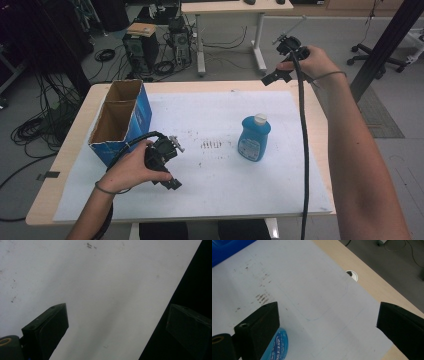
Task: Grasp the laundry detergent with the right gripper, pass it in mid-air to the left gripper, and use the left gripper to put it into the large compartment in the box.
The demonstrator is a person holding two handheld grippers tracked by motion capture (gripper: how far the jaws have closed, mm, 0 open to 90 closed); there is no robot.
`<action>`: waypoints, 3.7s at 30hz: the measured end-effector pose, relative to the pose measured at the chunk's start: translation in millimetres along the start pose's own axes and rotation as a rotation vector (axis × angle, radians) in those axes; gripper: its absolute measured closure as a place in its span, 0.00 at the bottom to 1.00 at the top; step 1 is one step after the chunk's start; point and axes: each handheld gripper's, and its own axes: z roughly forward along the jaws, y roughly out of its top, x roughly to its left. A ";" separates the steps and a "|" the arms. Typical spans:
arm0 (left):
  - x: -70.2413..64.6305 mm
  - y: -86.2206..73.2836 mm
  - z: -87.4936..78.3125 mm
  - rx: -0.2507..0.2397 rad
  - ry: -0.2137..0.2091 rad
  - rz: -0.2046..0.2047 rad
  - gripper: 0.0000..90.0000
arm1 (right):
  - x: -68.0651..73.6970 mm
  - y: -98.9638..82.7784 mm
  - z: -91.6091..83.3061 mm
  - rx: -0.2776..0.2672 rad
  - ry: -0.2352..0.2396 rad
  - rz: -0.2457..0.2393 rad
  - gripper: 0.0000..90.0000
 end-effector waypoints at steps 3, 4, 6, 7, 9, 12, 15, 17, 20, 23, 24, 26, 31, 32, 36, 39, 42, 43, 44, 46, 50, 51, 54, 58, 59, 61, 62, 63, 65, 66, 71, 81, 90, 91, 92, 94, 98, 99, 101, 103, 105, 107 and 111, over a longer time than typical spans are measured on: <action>-1.2 0.1 -2.4 -0.001 0.003 0.000 0.05 | -0.5 -5.0 -3.6 -0.006 -0.006 0.001 0.05; -1.2 0.1 -2.4 -0.001 0.003 0.000 0.05 | -0.5 -5.0 -3.6 -0.006 -0.006 0.001 0.05; -2.4 0.4 -3.1 0.000 0.004 -0.001 0.05 | -1.3 -12.7 -9.1 -0.013 -0.005 0.010 0.05; -2.4 0.4 -3.1 0.000 0.004 -0.001 0.05 | -1.3 -12.7 -9.1 -0.013 -0.005 0.010 0.05; -2.9 0.4 -3.0 -0.002 0.005 0.000 0.05 | -1.6 -19.9 -13.5 -0.010 -0.019 0.009 0.05; -3.4 0.4 -2.2 -0.002 -0.003 -0.001 0.05 | -2.4 -26.7 -16.5 -0.009 -0.030 0.015 0.05; -5.2 0.6 -0.5 0.002 -0.007 -0.004 0.05 | -2.7 -32.0 -19.1 -0.013 -0.029 0.021 0.05; -5.2 0.6 -0.5 0.002 -0.007 -0.004 0.05 | -2.6 -39.2 -21.8 -0.015 -0.034 0.022 0.05; -5.8 0.8 0.3 0.002 -0.007 -0.003 0.05 | -1.9 -43.1 -22.8 -0.017 -0.037 0.023 0.05; -5.9 0.9 0.0 0.002 -0.006 -0.003 0.05 | -0.2 -52.9 -24.6 -0.030 -0.034 0.033 0.04; -6.2 1.0 -0.2 0.001 -0.007 -0.004 0.05 | 0.3 -54.7 -24.5 -0.030 -0.032 0.032 0.04; -6.5 1.1 -0.5 0.001 -0.008 -0.004 0.05 | 1.2 -59.7 -24.1 -0.026 -0.036 0.032 0.04; -6.8 0.7 -0.5 0.005 -0.007 -0.002 0.05 | 2.7 -72.5 -23.5 -0.026 -0.032 0.042 0.04; -7.1 0.4 0.1 0.007 -0.008 -0.004 0.05 | 3.0 -74.0 -23.5 -0.026 -0.032 0.042 0.04; -8.1 0.9 0.9 0.013 -0.010 -0.002 0.05 | 3.8 -79.2 -24.7 -0.032 -0.031 0.045 0.04; -8.1 1.4 0.1 0.013 -0.008 0.003 0.05 | 6.0 -83.9 -25.4 -0.029 -0.034 0.041 0.04; -8.0 1.6 -0.6 0.011 -0.007 -0.001 0.05 | 9.5 -90.8 -25.9 -0.034 -0.033 0.041 0.04; -8.0 1.6 -0.6 0.011 -0.007 -0.001 0.05 | 9.5 -90.8 -25.9 -0.034 -0.033 0.041 0.04; -8.0 1.6 -0.6 0.011 -0.007 -0.001 0.05 | 11.6 -94.8 -26.8 -0.038 -0.032 0.040 0.04; -8.3 2.1 -0.9 0.012 -0.005 -0.002 0.05 | 12.4 -96.6 -27.2 -0.038 -0.032 0.038 0.04; -8.4 2.0 -0.9 0.011 -0.006 -0.001 0.04 | 15.7 -106.2 -28.8 -0.043 -0.033 0.039 0.04; -8.8 1.8 -0.7 0.010 -0.005 0.002 0.04 | 16.4 -107.9 -29.2 -0.048 -0.030 0.039 0.04; -9.4 1.6 -0.5 0.014 -0.007 0.000 0.04 | 18.9 -114.5 -29.7 -0.047 -0.030 0.037 0.04; -9.8 1.8 -1.7 0.013 -0.004 0.002 0.04 | 22.4 -124.5 -29.2 -0.042 -0.029 0.034 0.04; -10.1 1.5 -1.7 0.009 -0.006 0.006 0.04 | 22.8 -127.2 -28.6 -0.041 -0.028 0.037 0.04; -10.7 1.7 -2.5 0.011 -0.004 0.007 0.04 | 23.1 -129.9 -27.9 -0.041 -0.027 0.038 0.04; -10.7 1.7 -2.5 0.011 -0.004 0.007 0.04 | 24.5 -136.0 -25.9 -0.042 -0.023 0.040 0.04; -10.8 1.7 -2.6 0.010 -0.003 0.007 0.04 | 24.5 -136.0 -25.9 -0.042 -0.023 0.040 0.04; -11.1 1.9 -2.5 0.010 -0.005 0.005 0.04 | 27.3 -140.7 -24.2 -0.045 -0.019 0.038 0.04; -11.1 1.9 -2.5 0.010 -0.005 0.005 0.04 | 27.3 -140.7 -24.2 -0.045 -0.019 0.038 0.04; -11.0 2.1 -1.9 0.011 -0.005 0.007 0.04 | 34.8 -147.2 -22.3 -0.055 -0.012 0.024 0.04; -10.7 1.7 -2.7 0.012 -0.005 0.007 0.04 | 47.6 -160.7 -12.7 -0.061 0.002 0.010 0.04; -11.6 1.3 -4.0 0.012 -0.006 0.007 0.04 | 58.2 -168.7 -6.4 -0.076 0.019 0.001 0.04; -11.6 1.3 -4.0 0.012 -0.006 0.007 0.04 | 63.7 -173.7 -1.1 -0.079 0.032 -0.001 0.04; -11.6 1.3 -4.0 0.012 -0.006 0.007 0.04 | 63.7 -173.7 -1.1 -0.079 0.032 -0.001 0.04; -12.0 1.6 -4.5 0.013 -0.005 0.009 0.04 | 63.7 -173.7 -1.1 -0.079 0.032 -0.001 0.04; -11.7 2.0 -5.8 0.014 -0.002 0.007 0.04 | 69.6 -178.4 3.8 -0.088 0.040 -0.006 0.04; -11.7 2.0 -5.8 0.014 -0.002 0.007 0.04 | 69.6 -178.4 3.8 -0.088 0.040 -0.006 0.04; -11.7 2.0 -5.8 0.014 -0.002 0.007 0.04 | 73.4 -180.7 6.3 -0.095 0.047 -0.011 0.04; -11.8 1.6 -5.6 0.015 -0.006 0.013 0.04 | 75.8 -182.1 7.6 -0.102 0.052 -0.014 0.04; -11.8 1.6 -5.6 0.015 -0.006 0.013 0.04 | 79.0 -184.2 11.0 -0.103 0.056 -0.016 0.04; -11.6 1.6 -5.0 0.019 -0.006 0.011 0.04 | 79.0 -184.2 11.0 -0.103 0.056 -0.016 0.04; -12.4 2.0 -5.6 0.014 -0.007 0.011 0.04 | 86.6 -189.6 21.9 -0.100 0.071 -0.031 0.04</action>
